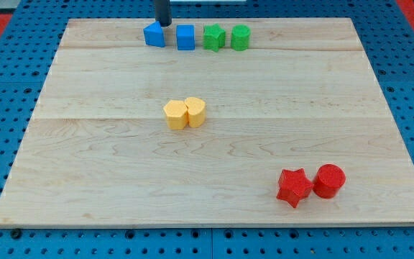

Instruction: Separate the yellow heart from the yellow hexagon

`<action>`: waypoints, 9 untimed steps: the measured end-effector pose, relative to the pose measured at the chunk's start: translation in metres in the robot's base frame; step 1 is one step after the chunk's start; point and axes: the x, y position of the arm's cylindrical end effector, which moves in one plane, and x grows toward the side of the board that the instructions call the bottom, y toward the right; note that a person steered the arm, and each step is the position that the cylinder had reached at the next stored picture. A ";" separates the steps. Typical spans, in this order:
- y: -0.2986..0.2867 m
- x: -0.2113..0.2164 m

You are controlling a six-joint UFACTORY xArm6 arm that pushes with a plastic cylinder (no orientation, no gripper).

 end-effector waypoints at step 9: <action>0.129 0.277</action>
